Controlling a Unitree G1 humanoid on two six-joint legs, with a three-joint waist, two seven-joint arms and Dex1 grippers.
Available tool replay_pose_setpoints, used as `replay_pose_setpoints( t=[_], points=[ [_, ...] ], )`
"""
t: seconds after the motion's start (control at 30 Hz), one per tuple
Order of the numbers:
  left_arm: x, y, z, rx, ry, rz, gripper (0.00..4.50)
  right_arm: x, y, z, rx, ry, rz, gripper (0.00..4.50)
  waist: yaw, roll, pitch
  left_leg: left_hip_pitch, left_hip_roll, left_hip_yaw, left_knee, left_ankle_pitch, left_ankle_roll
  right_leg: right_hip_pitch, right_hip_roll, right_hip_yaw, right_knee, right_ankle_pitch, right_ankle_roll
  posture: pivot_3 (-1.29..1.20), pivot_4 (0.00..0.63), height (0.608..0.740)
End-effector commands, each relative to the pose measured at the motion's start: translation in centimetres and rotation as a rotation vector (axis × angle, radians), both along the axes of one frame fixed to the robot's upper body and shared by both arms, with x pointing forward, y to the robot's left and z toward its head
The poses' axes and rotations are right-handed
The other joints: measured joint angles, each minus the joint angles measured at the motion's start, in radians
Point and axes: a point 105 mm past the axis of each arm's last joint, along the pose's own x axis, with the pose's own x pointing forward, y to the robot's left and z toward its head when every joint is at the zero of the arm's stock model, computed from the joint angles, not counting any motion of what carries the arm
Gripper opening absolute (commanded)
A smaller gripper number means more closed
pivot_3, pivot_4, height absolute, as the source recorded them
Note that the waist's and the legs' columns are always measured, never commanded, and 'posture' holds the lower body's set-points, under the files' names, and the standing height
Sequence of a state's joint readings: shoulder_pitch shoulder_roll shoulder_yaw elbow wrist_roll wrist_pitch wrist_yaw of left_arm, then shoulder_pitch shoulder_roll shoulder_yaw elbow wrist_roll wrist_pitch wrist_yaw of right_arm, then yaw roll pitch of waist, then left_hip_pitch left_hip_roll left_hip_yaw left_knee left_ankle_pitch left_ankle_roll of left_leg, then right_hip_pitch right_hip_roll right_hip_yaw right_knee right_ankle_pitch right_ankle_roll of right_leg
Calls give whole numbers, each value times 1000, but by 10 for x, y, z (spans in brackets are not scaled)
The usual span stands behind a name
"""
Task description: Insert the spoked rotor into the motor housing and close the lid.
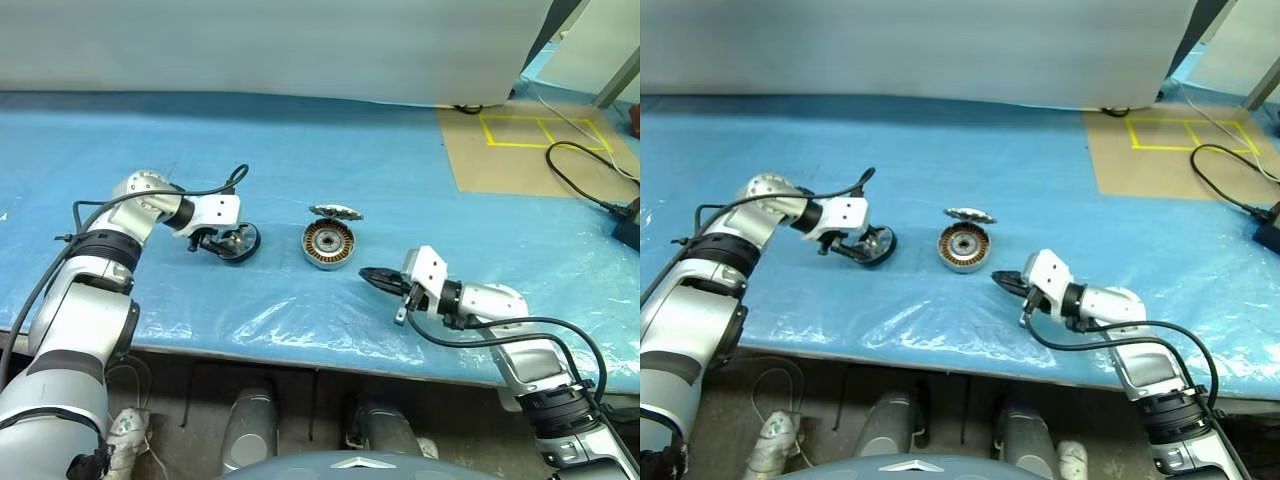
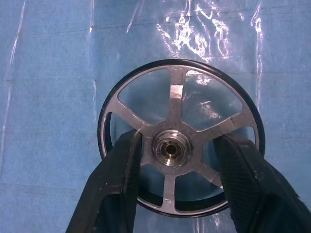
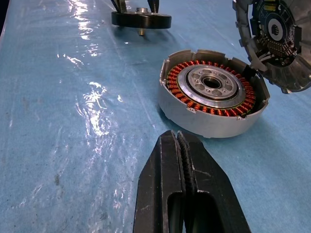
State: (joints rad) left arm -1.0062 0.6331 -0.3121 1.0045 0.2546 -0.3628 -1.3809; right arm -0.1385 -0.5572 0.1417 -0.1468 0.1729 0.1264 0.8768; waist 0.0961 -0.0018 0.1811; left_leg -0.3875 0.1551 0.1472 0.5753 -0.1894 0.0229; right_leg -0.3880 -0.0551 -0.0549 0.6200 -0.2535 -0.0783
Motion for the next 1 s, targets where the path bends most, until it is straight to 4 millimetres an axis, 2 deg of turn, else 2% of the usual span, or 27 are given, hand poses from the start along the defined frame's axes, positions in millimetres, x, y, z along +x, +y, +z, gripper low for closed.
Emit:
replay_pose_setpoints(
  t=[0.03,0.43,0.83,1.0],
  points=[
    [-1,4,-6,22,12,12,1717,-3,4,9,-3,-39,20,0,0,0,0,1,0,0,0,0,0,1,0,0,0,0,0,0,150,740],
    [1,-1,-4,-24,-16,20,1699,-1,5,15,2,-46,16,0,1,0,0,3,0,0,0,0,-1,2,0,0,0,0,0,0,150,740],
    [-3,-17,21,-287,-50,35,1699,6,3,16,0,-54,8,0,-1,0,0,0,0,0,-1,0,0,0,0,0,-1,0,0,0,150,740],
    [-12,-29,28,-441,-52,40,1699,13,1,29,27,-74,3,0,-3,0,0,-3,0,1,-1,0,0,-3,0,0,0,0,0,0,150,740]
  ],
)
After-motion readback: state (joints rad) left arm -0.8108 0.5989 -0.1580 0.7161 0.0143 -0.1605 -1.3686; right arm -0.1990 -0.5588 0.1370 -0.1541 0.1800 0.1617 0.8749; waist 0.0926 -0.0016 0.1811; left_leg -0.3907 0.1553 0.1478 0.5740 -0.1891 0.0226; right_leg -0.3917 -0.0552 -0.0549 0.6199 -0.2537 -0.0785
